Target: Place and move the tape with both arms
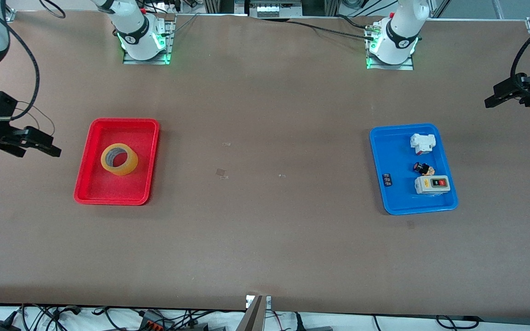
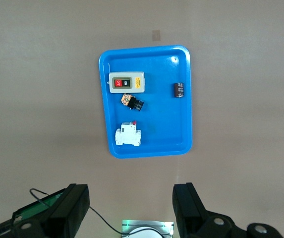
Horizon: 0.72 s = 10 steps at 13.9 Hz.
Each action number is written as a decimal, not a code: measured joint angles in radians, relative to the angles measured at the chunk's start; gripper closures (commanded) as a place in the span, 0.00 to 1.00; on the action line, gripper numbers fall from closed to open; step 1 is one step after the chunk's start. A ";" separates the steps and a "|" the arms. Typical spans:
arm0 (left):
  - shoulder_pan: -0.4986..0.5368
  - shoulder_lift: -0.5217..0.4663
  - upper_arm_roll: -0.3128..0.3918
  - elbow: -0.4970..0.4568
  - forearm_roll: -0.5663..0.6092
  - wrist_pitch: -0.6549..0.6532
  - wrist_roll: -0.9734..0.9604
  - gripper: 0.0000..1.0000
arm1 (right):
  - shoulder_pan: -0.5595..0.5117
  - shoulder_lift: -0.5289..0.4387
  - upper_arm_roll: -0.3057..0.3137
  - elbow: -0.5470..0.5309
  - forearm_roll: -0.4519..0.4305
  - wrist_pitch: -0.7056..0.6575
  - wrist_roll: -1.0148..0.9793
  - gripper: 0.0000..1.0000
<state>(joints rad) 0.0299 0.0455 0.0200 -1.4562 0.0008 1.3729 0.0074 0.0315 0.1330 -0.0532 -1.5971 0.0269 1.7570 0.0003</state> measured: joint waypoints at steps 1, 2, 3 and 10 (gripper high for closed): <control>0.000 0.000 0.000 0.000 0.000 0.000 0.000 0.00 | 0.000 -0.031 0.000 -0.046 0.000 0.005 0.000 0.00; 0.000 0.000 0.000 0.000 0.000 0.000 0.000 0.00 | 0.000 -0.053 0.000 -0.072 0.000 0.003 -0.001 0.00; 0.000 0.000 0.000 0.000 0.000 0.000 0.000 0.00 | 0.000 -0.068 0.000 -0.080 0.000 -0.007 -0.001 0.00; 0.000 0.000 0.000 0.000 0.000 0.000 -0.001 0.00 | -0.001 -0.090 0.001 -0.073 0.000 -0.070 -0.002 0.00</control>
<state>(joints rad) 0.0299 0.0455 0.0200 -1.4562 0.0008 1.3729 0.0068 0.0301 0.0426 -0.0527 -1.6701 0.0269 1.6869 -0.0022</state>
